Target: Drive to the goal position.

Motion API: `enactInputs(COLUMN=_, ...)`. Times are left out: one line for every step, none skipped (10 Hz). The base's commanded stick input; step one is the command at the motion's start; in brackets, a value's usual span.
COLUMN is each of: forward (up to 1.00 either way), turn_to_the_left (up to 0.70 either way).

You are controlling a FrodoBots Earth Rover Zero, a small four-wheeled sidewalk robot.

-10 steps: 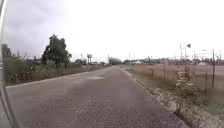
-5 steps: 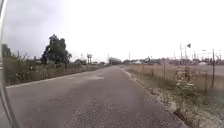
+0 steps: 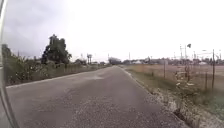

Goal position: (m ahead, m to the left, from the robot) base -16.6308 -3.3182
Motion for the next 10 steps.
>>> enactInputs(forward=0.08, turn_to_the_left=0.00)
enactInputs(forward=0.08, turn_to_the_left=0.00)
enactInputs(forward=0.08, turn_to_the_left=0.00)
enactInputs(forward=0.07, turn_to_the_left=0.00)
enactInputs(forward=0.08, turn_to_the_left=0.00)
enactInputs(forward=0.08, turn_to_the_left=0.00)
enactInputs(forward=0.08, turn_to_the_left=0.00)
enactInputs(forward=0.08, turn_to_the_left=0.00)
enactInputs(forward=0.08, turn_to_the_left=0.00)
enactInputs(forward=0.08, turn_to_the_left=0.00)
